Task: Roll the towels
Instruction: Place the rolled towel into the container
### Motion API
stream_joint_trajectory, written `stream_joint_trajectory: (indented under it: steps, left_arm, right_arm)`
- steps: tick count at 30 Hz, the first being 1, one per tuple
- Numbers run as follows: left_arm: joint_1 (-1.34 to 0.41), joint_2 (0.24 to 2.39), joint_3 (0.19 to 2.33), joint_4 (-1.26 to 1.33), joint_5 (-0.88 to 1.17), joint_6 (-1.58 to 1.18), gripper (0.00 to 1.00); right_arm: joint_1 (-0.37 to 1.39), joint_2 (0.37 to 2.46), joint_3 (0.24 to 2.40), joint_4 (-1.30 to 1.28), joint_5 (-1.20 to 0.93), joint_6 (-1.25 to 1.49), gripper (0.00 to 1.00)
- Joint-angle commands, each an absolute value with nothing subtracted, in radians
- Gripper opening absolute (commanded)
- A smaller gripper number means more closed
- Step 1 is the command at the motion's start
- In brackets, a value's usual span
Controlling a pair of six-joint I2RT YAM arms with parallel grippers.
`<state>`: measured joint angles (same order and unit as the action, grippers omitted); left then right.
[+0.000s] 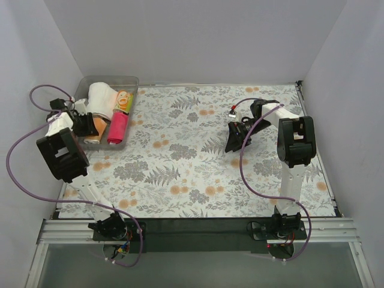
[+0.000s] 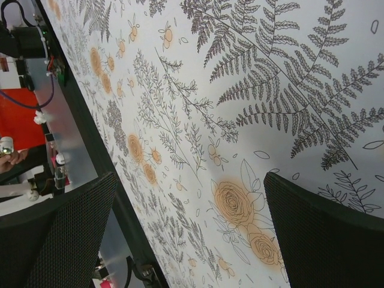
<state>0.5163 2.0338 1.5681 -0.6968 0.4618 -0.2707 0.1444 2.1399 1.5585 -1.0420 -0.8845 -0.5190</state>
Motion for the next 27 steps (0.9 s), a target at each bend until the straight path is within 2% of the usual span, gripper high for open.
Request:
stream_joint_trajectory:
  steps: [1, 8, 19, 27]
  left_arm:
    - [0.468, 2.002, 1.526, -0.618, 0.348, -0.319, 0.0]
    - [0.382, 1.98, 1.46, -0.558, 0.252, -0.397, 0.0]
    - [0.35, 1.997, 1.454, -0.558, 0.305, -0.454, 0.0]
    - [0.35, 2.019, 1.443, -0.6, 0.261, -0.433, 0.15]
  right_arm:
    - [0.143, 2.109, 1.56, -1.057, -0.882, -0.517, 0.98]
    - [0.143, 2.108, 1.554, -1.057, -0.877, -0.517, 0.98]
    - [0.143, 2.1, 1.543, -1.055, -0.877, -0.519, 0.98]
    - [0.144, 2.092, 1.549, -1.058, -0.876, -0.515, 0.98]
